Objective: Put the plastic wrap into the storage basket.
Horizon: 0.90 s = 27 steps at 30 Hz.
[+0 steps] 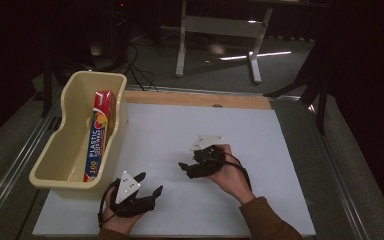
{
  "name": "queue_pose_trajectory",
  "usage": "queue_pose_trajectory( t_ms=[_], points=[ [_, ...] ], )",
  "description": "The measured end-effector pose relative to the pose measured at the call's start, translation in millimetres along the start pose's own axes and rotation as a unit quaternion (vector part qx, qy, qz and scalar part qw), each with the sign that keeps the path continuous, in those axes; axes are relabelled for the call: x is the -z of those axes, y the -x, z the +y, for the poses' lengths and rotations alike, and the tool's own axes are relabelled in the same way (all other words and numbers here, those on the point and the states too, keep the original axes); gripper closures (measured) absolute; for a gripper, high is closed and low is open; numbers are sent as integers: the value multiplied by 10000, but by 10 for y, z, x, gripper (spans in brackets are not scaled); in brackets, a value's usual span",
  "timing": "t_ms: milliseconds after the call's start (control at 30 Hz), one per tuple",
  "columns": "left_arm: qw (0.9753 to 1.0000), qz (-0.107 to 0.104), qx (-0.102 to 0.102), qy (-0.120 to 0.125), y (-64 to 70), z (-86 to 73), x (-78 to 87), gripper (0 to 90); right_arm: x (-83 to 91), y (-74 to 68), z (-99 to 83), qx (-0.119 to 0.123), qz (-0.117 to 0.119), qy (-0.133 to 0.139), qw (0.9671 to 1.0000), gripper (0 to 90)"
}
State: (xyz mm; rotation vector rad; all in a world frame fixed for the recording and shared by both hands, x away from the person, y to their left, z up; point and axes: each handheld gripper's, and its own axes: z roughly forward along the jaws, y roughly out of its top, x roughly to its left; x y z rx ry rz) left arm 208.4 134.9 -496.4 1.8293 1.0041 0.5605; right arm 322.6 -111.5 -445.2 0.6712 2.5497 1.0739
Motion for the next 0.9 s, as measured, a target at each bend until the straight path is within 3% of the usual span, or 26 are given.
queue_pose_trajectory(
  t_ms=[200,333,400,500,700,800,900],
  points=[
    [10000,55,20,-3,-28,0,2,293,271,129,-466,-220,-171,347,9990,266],
    [10000,85,36,8,-45,3,11,293,409,196,-838,-614,-156,815,9947,266],
    [9999,89,48,22,-48,8,13,293,447,212,-1020,-688,-210,901,9933,266],
    [9999,92,35,26,-50,9,14,293,524,217,-1203,-523,-318,738,9954,259],
    [9999,108,8,16,-58,2,-11,290,712,234,-1409,-231,-257,829,9960,233],
    [9999,136,-11,0,-53,-5,-21,289,792,279,-1460,-244,-329,992,9942,228],
    [9999,164,3,-39,-62,-14,-50,289,864,357,-1509,-452,-373,1166,9915,227]
  ],
)
